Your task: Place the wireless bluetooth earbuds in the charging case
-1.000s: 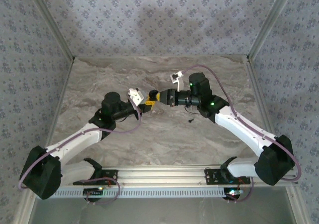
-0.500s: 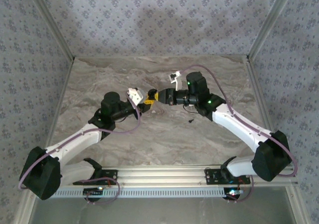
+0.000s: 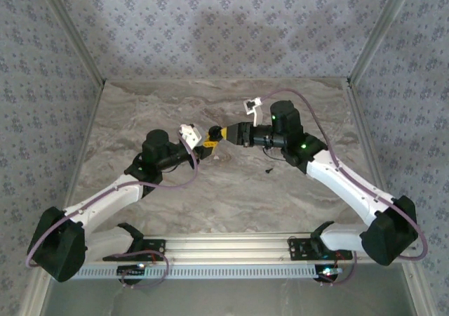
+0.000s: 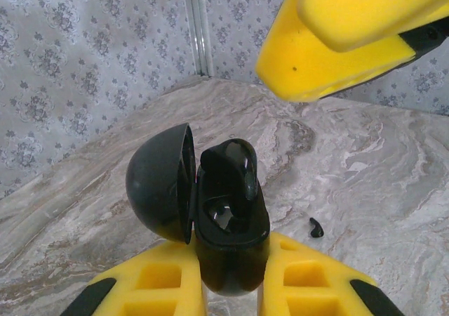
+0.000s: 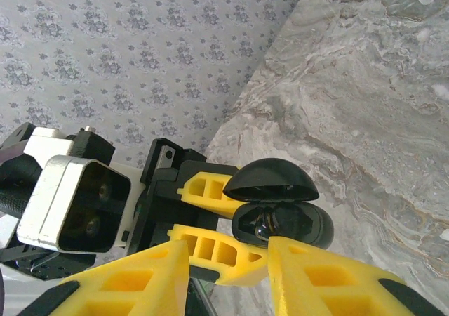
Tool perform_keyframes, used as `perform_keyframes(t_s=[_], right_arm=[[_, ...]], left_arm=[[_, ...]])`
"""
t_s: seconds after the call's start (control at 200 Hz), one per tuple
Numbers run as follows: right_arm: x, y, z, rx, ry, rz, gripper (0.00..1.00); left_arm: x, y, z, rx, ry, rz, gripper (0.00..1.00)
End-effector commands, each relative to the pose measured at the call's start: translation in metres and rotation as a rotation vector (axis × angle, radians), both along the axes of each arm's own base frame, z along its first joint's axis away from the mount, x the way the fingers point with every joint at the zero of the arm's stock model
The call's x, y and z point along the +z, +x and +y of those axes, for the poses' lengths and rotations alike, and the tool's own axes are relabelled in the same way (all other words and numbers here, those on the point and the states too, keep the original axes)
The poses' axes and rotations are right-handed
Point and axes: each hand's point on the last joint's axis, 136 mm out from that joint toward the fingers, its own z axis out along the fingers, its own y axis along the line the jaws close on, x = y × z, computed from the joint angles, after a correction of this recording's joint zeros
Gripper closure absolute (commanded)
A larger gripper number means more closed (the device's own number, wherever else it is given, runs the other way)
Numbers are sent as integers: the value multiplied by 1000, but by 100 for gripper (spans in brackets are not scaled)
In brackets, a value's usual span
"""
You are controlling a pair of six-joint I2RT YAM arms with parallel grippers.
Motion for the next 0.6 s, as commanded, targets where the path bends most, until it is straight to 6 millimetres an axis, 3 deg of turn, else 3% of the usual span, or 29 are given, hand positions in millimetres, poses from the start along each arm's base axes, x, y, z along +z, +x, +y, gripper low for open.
perform_keyframes(t_s=[0.0,0.595], right_arm=[[-1,3,2,2,-8,-3,63],[0,10,17,44,9,-3,66]], left_arm=[[29,-4,-4,-29,-43,-81,86],[30,-5,-5,-36,-46,-81,86]])
